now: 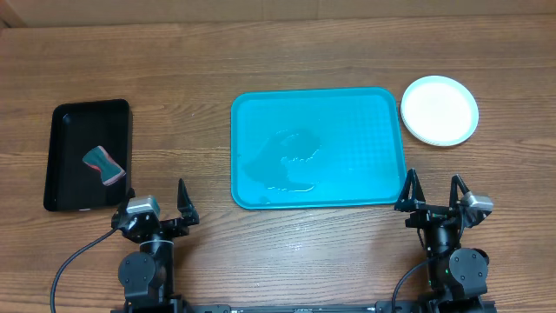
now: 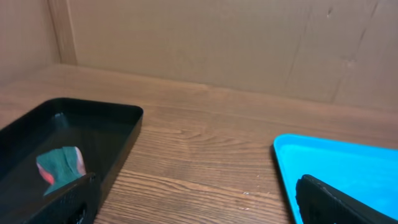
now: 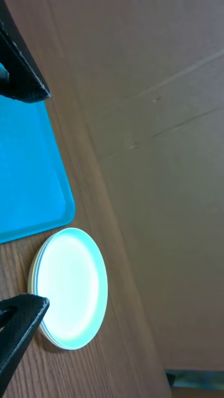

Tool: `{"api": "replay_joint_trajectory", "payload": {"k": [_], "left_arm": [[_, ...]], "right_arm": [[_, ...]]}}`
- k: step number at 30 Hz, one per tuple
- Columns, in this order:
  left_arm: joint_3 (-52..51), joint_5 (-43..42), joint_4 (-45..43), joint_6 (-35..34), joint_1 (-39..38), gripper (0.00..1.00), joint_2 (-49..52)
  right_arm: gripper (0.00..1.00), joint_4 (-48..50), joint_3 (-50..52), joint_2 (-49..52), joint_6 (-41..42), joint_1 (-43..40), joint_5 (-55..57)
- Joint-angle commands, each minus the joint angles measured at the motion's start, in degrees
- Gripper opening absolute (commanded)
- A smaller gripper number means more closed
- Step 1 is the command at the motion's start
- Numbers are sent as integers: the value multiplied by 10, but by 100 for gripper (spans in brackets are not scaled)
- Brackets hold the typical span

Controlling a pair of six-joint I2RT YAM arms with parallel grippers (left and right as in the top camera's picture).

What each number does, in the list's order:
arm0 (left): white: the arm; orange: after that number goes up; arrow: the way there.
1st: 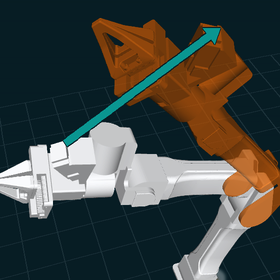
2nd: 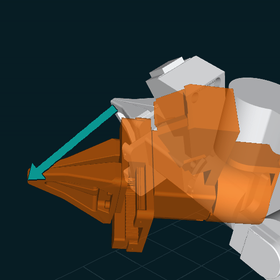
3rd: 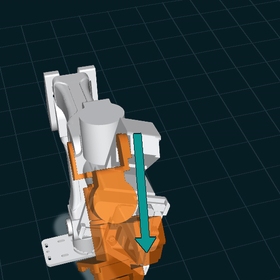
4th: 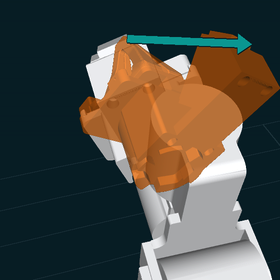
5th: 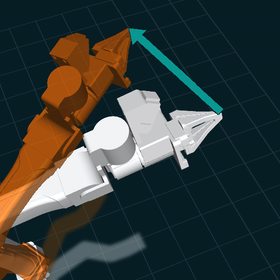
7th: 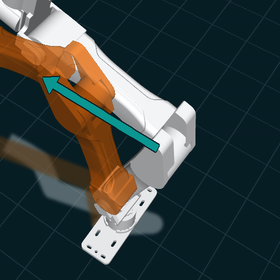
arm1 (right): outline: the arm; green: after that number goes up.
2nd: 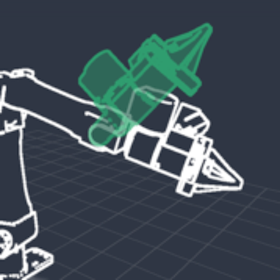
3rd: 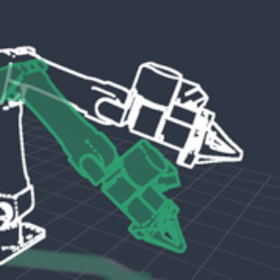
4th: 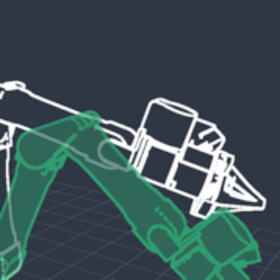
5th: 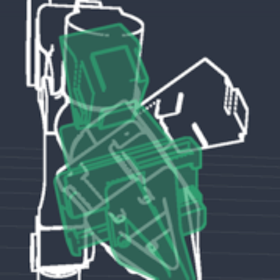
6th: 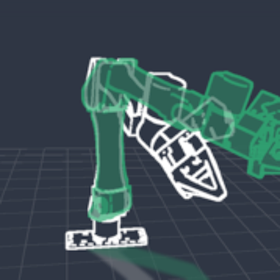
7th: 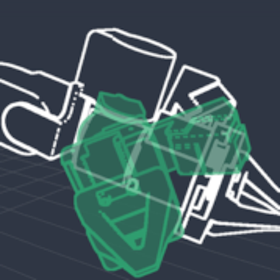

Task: Clean dirty plates on tray and stack at the side

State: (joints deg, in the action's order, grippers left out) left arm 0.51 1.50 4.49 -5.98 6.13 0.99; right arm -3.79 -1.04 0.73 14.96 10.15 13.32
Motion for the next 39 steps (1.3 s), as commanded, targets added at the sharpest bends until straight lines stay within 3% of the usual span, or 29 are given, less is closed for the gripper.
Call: {"api": "replay_joint_trajectory", "payload": {"k": [1, 39], "left_arm": [[-2, -12, 1, 47, 1, 100, -8], [-2, -10, 0, 47, -17, 100, -8]], "right_arm": [[100, 3, 6, -6, -2, -2, -1], [100, 3, 6, -6, -2, -2, -1]]}}
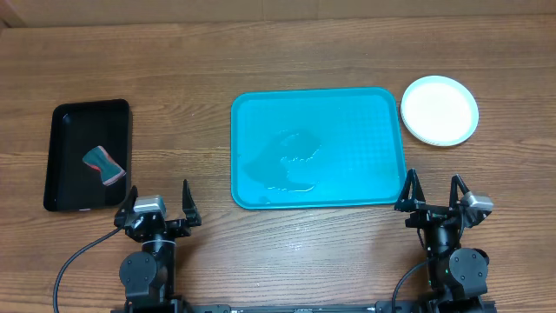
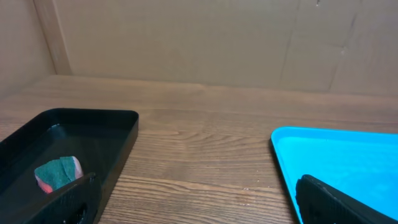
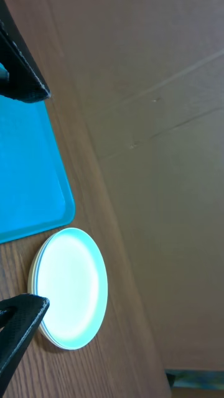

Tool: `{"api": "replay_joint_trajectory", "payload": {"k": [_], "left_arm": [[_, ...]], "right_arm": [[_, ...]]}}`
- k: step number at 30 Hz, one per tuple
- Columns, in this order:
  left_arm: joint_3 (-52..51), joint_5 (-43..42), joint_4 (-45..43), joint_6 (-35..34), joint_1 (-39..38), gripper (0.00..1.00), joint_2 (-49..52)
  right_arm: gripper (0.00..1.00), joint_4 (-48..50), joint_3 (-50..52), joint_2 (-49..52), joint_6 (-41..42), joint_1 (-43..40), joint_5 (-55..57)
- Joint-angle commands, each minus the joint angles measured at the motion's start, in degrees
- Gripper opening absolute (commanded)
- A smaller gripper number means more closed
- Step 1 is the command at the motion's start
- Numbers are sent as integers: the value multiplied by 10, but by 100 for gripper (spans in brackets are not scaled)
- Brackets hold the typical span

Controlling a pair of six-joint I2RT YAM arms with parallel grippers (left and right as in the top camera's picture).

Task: Clean dirty plates on tray and stack at the side

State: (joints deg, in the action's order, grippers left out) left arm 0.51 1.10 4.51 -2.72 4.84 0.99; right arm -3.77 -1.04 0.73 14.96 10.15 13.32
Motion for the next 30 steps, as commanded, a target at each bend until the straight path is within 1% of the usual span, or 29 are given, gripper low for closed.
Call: {"api": "replay_joint_trajectory", "payload": {"k": [1, 21, 27, 30], "left_arm": [[-2, -7, 0, 15, -4, 100, -8], [-2, -7, 0, 15, -4, 100, -8], [-2, -7, 0, 15, -4, 100, -8], [-2, -7, 0, 15, -4, 100, -8]], "right_arm": [[100, 3, 6, -6, -2, -2, -1], [100, 3, 6, -6, -3, -2, 3], [100, 2, 6, -6, -110, -3, 7], [100, 1, 6, -6, -138, -14, 6]]}}
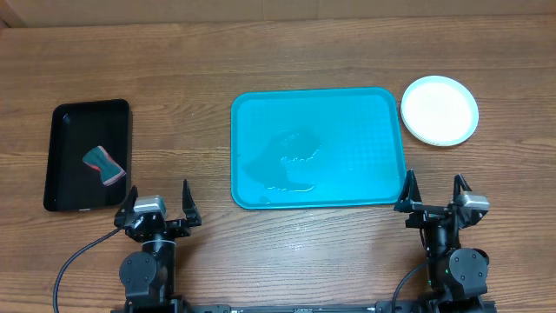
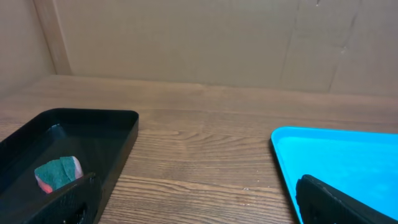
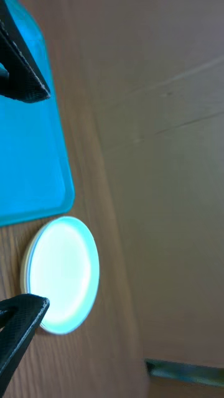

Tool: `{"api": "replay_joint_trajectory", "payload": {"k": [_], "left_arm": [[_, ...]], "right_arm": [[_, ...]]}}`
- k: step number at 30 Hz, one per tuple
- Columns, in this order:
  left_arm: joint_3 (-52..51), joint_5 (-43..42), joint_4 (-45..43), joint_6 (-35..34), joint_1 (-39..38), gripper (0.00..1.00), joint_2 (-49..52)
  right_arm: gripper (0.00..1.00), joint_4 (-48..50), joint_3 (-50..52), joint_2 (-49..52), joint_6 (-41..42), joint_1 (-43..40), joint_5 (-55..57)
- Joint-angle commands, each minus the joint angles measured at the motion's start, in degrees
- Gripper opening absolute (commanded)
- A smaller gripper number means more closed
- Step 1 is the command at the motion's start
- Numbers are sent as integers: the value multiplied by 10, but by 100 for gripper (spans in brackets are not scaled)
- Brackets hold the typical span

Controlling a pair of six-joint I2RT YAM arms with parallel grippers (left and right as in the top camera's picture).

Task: Clean dirty plates on tray and stack at the side

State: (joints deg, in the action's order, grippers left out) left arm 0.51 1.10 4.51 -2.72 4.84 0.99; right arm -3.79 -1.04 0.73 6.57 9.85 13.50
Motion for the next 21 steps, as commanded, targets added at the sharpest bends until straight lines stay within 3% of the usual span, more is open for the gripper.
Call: {"api": "replay_joint_trajectory", "payload": {"k": [1, 21], "left_arm": [[-2, -7, 0, 15, -4, 100, -8], [-2, -7, 0, 15, -4, 100, -8]], "right_arm": [[100, 1, 6, -6, -56, -16, 4], [100, 1, 6, -6, -71, -43, -1]]}}
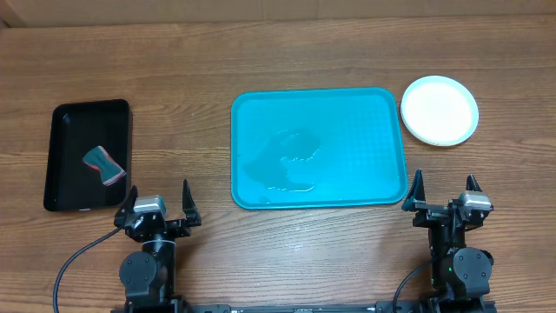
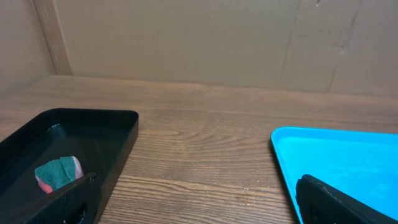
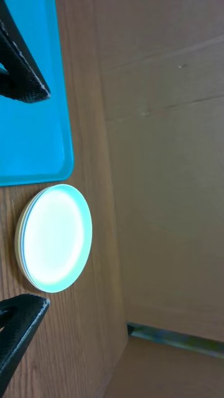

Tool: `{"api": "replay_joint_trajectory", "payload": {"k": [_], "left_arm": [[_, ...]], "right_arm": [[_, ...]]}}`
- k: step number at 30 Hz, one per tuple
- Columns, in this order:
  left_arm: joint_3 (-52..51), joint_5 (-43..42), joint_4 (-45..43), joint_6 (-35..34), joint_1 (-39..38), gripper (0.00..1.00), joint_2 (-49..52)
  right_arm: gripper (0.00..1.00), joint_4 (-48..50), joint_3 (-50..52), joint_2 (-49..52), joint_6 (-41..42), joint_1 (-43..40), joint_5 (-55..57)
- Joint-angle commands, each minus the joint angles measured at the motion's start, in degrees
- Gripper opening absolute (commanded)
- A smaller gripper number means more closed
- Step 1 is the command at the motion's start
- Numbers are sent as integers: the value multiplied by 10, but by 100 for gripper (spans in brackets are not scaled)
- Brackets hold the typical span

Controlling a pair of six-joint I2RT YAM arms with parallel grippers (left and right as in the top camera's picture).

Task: Clean dirty plates on tray and stack at the side

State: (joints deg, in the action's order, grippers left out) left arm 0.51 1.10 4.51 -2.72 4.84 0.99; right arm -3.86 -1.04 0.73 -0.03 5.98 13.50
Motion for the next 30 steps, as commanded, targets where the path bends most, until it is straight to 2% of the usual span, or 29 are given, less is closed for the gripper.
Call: {"api": "replay_joint_trajectory", "payload": {"k": [1, 9, 30], "left_arm": [[-2, -7, 0, 15, -4, 100, -8], [-2, -7, 0, 15, -4, 100, -8], [-2, -7, 0, 15, -4, 100, -7]], "right_arm": [[100, 2, 6, -6, -5, -4, -3], [100, 0, 6, -6, -30, -4, -18], [100, 2, 6, -6, -30, -4, -26]]}}
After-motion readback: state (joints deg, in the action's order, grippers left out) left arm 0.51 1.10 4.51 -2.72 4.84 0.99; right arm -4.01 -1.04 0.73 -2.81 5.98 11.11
